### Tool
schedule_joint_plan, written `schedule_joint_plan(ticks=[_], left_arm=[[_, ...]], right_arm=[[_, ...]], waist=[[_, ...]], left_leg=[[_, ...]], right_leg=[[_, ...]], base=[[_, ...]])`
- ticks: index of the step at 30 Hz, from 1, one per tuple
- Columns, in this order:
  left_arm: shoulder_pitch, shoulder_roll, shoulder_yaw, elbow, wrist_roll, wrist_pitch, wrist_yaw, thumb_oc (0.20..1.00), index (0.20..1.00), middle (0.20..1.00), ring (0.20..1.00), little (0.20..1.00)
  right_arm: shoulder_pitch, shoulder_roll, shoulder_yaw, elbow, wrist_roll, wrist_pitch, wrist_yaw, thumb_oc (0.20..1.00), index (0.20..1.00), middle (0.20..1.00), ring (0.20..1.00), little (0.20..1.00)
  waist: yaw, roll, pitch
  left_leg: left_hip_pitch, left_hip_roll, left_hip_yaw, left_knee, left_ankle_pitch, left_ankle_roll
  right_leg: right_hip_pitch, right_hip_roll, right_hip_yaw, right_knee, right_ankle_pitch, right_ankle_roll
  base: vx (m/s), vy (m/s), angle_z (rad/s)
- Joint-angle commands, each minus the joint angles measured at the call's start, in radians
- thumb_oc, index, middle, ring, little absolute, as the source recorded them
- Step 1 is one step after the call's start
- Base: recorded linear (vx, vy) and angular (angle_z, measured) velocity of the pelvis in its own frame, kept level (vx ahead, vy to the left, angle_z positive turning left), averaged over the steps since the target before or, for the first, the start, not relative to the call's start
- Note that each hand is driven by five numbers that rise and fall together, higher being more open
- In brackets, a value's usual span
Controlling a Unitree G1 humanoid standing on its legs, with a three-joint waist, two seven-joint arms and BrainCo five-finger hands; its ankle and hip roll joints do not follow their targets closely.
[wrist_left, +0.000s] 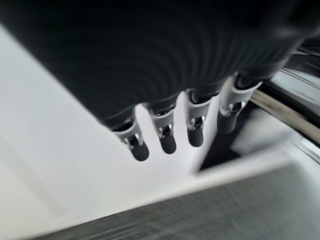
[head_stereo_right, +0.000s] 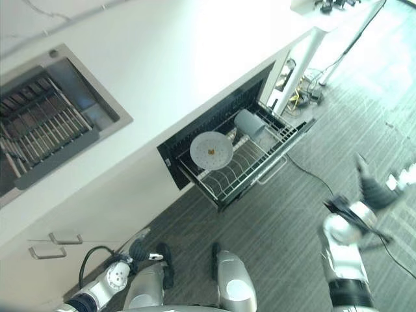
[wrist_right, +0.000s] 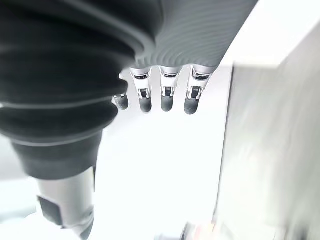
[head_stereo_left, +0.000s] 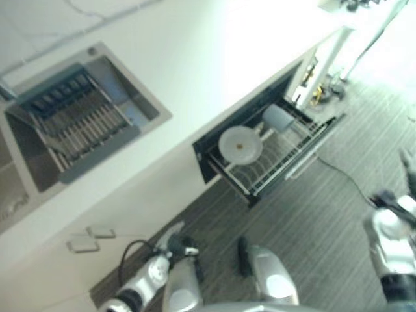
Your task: Place the dishes in the dishwasher.
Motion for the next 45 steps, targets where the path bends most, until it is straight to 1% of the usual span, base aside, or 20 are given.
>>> schedule_joint_plan(ticks=[1, 2, 4, 6, 7, 8, 9, 10, 13, 15, 19, 26, 28, 30, 34, 36, 38, 41, 44, 45], left_arm=[[-0.054, 0.033, -0.047, -0.051, 0.015, -0.028, -0.024, 1.0, 1.0, 1.0, 1.0, 1.0], [-0.053, 0.03, -0.055, -0.036, 0.01, -0.028, -0.031, 1.0, 1.0, 1.0, 1.0, 1.0], [-0.054, 0.024, -0.06, -0.029, 0.002, -0.018, -0.052, 1.0, 1.0, 1.0, 1.0, 1.0], [-0.056, 0.008, -0.078, -0.008, -0.009, -0.012, -0.06, 1.0, 1.0, 1.0, 1.0, 1.0], [-0.054, 0.001, -0.085, -0.004, -0.005, -0.018, -0.062, 1.0, 1.0, 1.0, 1.0, 1.0], [-0.056, -0.005, -0.091, -0.001, -0.007, -0.022, -0.058, 1.0, 1.0, 1.0, 1.0, 1.0], [-0.059, -0.014, -0.101, 0.003, -0.014, -0.033, -0.05, 1.0, 1.0, 1.0, 1.0, 1.0], [-0.063, -0.021, -0.111, 0.012, -0.011, -0.053, -0.034, 1.0, 1.0, 1.0, 1.0, 1.0], [-0.095, -0.025, -0.139, 0.006, -0.028, -0.066, -0.022, 1.0, 1.0, 1.0, 1.0, 1.0], [-0.105, -0.03, -0.153, 0.006, -0.027, -0.066, -0.021, 1.0, 1.0, 1.0, 1.0, 1.0], [-0.13, -0.037, -0.185, -0.02, -0.063, -0.075, -0.019, 1.0, 1.0, 1.0, 1.0, 1.0], [-0.163, -0.003, -0.201, -0.13, -0.078, -0.086, -0.02, 1.0, 1.0, 1.0, 1.0, 1.0], [-0.165, 0.016, -0.21, -0.167, -0.077, -0.094, -0.016, 1.0, 1.0, 1.0, 1.0, 1.0], [-0.159, 0.043, -0.225, -0.221, -0.087, -0.076, -0.015, 1.0, 1.0, 1.0, 1.0, 1.0], [-0.139, 0.109, -0.23, -0.287, -0.078, -0.076, -0.023, 1.0, 1.0, 1.0, 1.0, 1.0], [-0.131, 0.138, -0.233, -0.299, -0.07, -0.087, -0.014, 1.0, 1.0, 1.0, 1.0, 1.0], [-0.134, 0.168, -0.236, -0.322, -0.057, -0.086, -0.003, 1.0, 1.0, 1.0, 1.0, 1.0], [-0.128, 0.178, -0.241, -0.327, -0.071, -0.107, -0.011, 1.0, 1.0, 1.0, 1.0, 1.0], [-0.131, 0.199, -0.251, -0.356, -0.056, -0.124, -0.009, 1.0, 1.0, 1.0, 1.0, 1.0], [-0.134, 0.215, -0.256, -0.365, -0.054, -0.125, -0.001, 1.0, 1.0, 1.0, 1.0, 1.0]], right_arm=[[-0.119, -0.037, 0.017, -0.008, 0.037, -0.126, 0.013, 1.0, 1.0, 1.0, 1.0, 1.0], [-0.098, -0.023, 0.003, 0.044, 0.115, -0.121, 0.04, 1.0, 1.0, 1.0, 1.0, 1.0], [-0.09, -0.007, -0.017, 0.2, 0.31, -0.146, 0.19, 1.0, 1.0, 1.0, 1.0, 1.0], [-0.101, 0.009, -0.017, 0.348, 0.472, -0.091, 0.394, 1.0, 1.0, 1.0, 1.0, 1.0], [-0.115, 0.022, 0.002, 0.406, 0.571, -0.041, 0.481, 1.0, 1.0, 1.0, 1.0, 1.0], [-0.125, 0.03, 0.01, 0.437, 0.611, -0.018, 0.528, 1.0, 1.0, 1.0, 1.0, 1.0], [-0.147, 0.04, 0.032, 0.485, 0.682, 0.023, 0.611, 1.0, 1.0, 1.0, 1.0, 1.0], [-0.171, 0.051, 0.053, 0.527, 0.718, 0.038, 0.667, 1.0, 1.0, 1.0, 1.0, 1.0], [-0.258, 0.077, 0.126, 0.587, 0.803, 0.077, 0.762, 1.0, 1.0, 1.0, 1.0, 1.0], [-0.298, 0.082, 0.149, 0.612, 0.801, 0.106, 0.778, 1.0, 1.0, 1.0, 1.0, 1.0], [-0.451, 0.074, 0.233, 0.688, 0.673, 0.137, 0.764, 1.0, 1.0, 1.0, 1.0, 1.0], [-0.654, -0.004, 0.307, 0.753, 0.557, 0.195, 0.798, 1.0, 1.0, 1.0, 1.0, 1.0], [-0.745, -0.052, 0.337, 0.767, 0.435, 0.209, 0.787, 1.0, 1.0, 1.0, 1.0, 1.0], [-0.832, -0.113, 0.382, 0.772, 0.303, 0.211, 0.75, 1.0, 1.0, 1.0, 1.0, 1.0], [-0.978, -0.205, 0.452, 0.776, 0.186, 0.239, 0.761, 1.0, 1.0, 1.0, 1.0, 1.0], [-1.048, -0.231, 0.494, 0.784, 0.165, 0.252, 0.776, 1.0, 1.0, 1.0, 1.0, 1.0], [-1.112, -0.244, 0.534, 0.788, 0.096, 0.274, 0.797, 1.0, 1.0, 1.0, 1.0, 1.0], [-1.186, -0.238, 0.602, 0.805, 0.065, 0.29, 0.799, 1.0, 1.0, 1.0, 1.0, 1.0], [-1.272, -0.235, 0.652, 0.824, 0.054, 0.317, 0.821, 1.0, 1.0, 1.0, 1.0, 1.0], [-1.308, -0.233, 0.678, 0.832, 0.051, 0.318, 0.822, 1.0, 1.0, 1.0, 1.0, 1.0]], waist=[[-0.005, 0.028, 0.052], [-0.011, 0.033, 0.041], [-0.006, 0.039, 0.032], [0.004, 0.049, 0.031], [0.01, 0.056, 0.034], [0.013, 0.06, 0.038], [0.019, 0.068, 0.045], [0.025, 0.075, 0.056], [0.046, 0.099, 0.09], [0.055, 0.108, 0.102], [0.08, 0.14, 0.136], [0.124, 0.17, 0.189], [0.146, 0.176, 0.206], [0.167, 0.179, 0.207], [0.204, 0.168, 0.207], [0.225, 0.151, 0.207], [0.246, 0.134, 0.207], [0.265, 0.126, 0.207], [0.295, 0.112, 0.207], [0.306, 0.099, 0.207]], left_leg=[[0.025, 0.021, 0.042, 0.064, -0.108, 0.011], [0.051, 0.015, 0.047, 0.047, -0.109, 0.011], [0.069, 0.015, 0.047, 0.039, -0.11, 0.009], [0.077, 0.013, 0.038, 0.044, -0.115, 0.008], [0.078, 0.011, 0.036, 0.048, -0.117, 0.008], [0.073, 0.011, 0.034, 0.055, -0.118, 0.009], [0.067, 0.006, 0.017, 0.081, -0.142, 0.003], [0.049, 0.003, 0.011, 0.114, -0.152, 0.006], [-0.017, -0.014, -0.012, 0.201, -0.175, 0.017], [-0.041, -0.021, -0.021, 0.224, -0.179, 0.019], [-0.089, -0.05, -0.044, 0.265, -0.179, 0.028], [-0.169, -0.085, -0.082, 0.292, -0.169, 0.037], [-0.196, -0.094, -0.095, 0.284, -0.155, 0.038], [-0.232, -0.098, -0.105, 0.271, -0.141, 0.037], [-0.295, -0.089, -0.118, 0.258, -0.12, 0.036], [-0.324, -0.079, -0.132, 0.261, -0.114, 0.035], [-0.35, -0.078, -0.152, 0.269, -0.112, 0.038], [-0.368, -0.08, -0.176, 0.286, -0.11, 0.039], [-0.394, -0.083, -0.194, 0.286, -0.107, 0.049], [-0.405, -0.083, -0.198, 0.283, -0.105, 0.053]], right_leg=[[0.033, -0.068, -0.04, -0.015, -0.018, 0.034], [0.054, -0.072, -0.047, -0.034, -0.015, 0.04], [0.076, -0.08, -0.061, -0.045, -0.016, 0.039], [0.087, -0.086, -0.08, -0.032, -0.026, 0.031], [0.087, -0.091, -0.089, -0.018, -0.036, 0.027], [0.081, -0.094, -0.093, -0.001, -0.043, 0.023], [0.071, -0.104, -0.086, 0.051, -0.082, 0.021], [0.052, -0.114, -0.088, 0.108, -0.105, 0.013], [-0.02, -0.135, -0.088, 0.236, -0.152, -0.006], [-0.044, -0.142, -0.086, 0.273, -0.166, -0.011], [-0.11, -0.163, -0.077, 0.376, -0.201, -0.021], [-0.204, -0.157, -0.066, 0.45, -0.22, -0.034], [-0.233, -0.152, -0.071, 0.454, -0.213, -0.034], [-0.271, -0.145, -0.077, 0.448, -0.203, -0.031], [-0.322, -0.129, -0.086, 0.433, -0.184, -0.027], [-0.339, -0.121, -0.092, 0.427, -0.174, -0.024], [-0.35, -0.112, -0.094, 0.41, -0.157, -0.018], [-0.358, -0.103, -0.091, 0.383, -0.13, -0.014], [-0.371, -0.1, -0.099, 0.326, -0.078, 0.007], [-0.377, -0.096, -0.1, 0.297, -0.054, 0.016]], base=[[0.22, -0.067, 0.04], [0.2, -0.061, 0.06], [0.17, -0.068, 0.14], [0.16, -0.049, 0.31], [0.1, -0.013, 0.19], [0.12, 0.012, 0.1], [0.1, 0.015, 0.15], [0.1, 0.011, 0.31], [-0.06, 0.015, 0.34], [-0.01, 0.042, 0.21], [0.03, 0.108, 0.13], [-0.05, 0.06, 0.03], [-0.05, 0.068, 0.16], [-0.05, 0.071, 0.04], [-0.02, 0.048, 0.07], [0.04, 0.027, 0.08], [0.06, 0.05, 0.1], [0.11, 0.151, 0.03], [0.08, 0.1, -0.04], [0.06, 0.028, 0.07]])
